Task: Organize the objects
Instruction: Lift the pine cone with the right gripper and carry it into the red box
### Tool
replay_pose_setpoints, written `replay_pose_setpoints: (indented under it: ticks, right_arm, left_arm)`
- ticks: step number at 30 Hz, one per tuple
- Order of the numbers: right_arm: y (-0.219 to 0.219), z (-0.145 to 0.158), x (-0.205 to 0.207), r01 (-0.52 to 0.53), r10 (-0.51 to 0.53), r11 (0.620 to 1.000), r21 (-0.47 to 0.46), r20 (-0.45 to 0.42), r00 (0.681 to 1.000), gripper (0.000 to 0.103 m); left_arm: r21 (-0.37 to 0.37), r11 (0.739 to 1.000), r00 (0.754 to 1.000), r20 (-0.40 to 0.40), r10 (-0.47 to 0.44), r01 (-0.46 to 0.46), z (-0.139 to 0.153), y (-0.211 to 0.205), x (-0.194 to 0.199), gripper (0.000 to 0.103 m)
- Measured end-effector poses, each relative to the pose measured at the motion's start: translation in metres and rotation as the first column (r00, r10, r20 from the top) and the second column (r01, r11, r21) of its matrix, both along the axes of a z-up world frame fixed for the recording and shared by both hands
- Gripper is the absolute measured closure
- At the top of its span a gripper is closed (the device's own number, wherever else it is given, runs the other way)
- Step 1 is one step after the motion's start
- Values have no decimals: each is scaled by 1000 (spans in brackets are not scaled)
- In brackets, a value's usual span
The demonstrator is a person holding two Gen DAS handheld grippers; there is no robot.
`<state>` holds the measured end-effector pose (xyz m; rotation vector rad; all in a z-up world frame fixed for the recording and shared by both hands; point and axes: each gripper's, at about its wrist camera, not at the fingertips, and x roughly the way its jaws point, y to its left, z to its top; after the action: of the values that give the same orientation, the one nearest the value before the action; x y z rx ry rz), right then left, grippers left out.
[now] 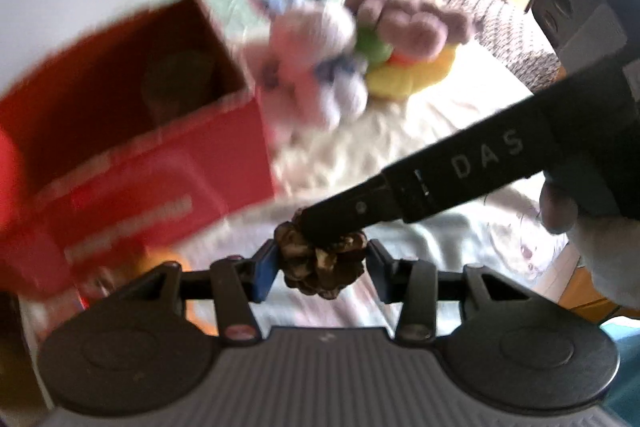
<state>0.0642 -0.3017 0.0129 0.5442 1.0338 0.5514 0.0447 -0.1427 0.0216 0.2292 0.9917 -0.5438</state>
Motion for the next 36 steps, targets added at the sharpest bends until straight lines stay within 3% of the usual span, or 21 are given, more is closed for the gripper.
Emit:
replay_pose_setpoints:
  ticks: [7,14,17,25,31,36]
  right_arm:
    - [12,45,15,32,-26,998,-47,126,992,69]
    - [46,83,53,-4,30,993,-115,229,973,69]
    - [67,85,76,-33,73,984,-177,222,972,69]
    - [108,55,130,-157,189,916,-369,53,980,69]
    - [127,36,142,-267,273,828,-494,-62,960,68]
    - [134,24,151,-324,297,784,-529,-138,945,68]
  left_arm:
    - [-83,996,997,71,-39,45,44,16,30,57]
    - [-105,991,983,175,-61,80,86,45,58,57]
    - [-110,990,980,188,-65,86,94,61,79,57]
    - [-216,976,999,10,-36,37,53,96,133,57]
    - [-287,958,993,-117,-25,-9,14,102,151,58]
    - [-303,953,986,-166,-33,-19,-5,99,160,58]
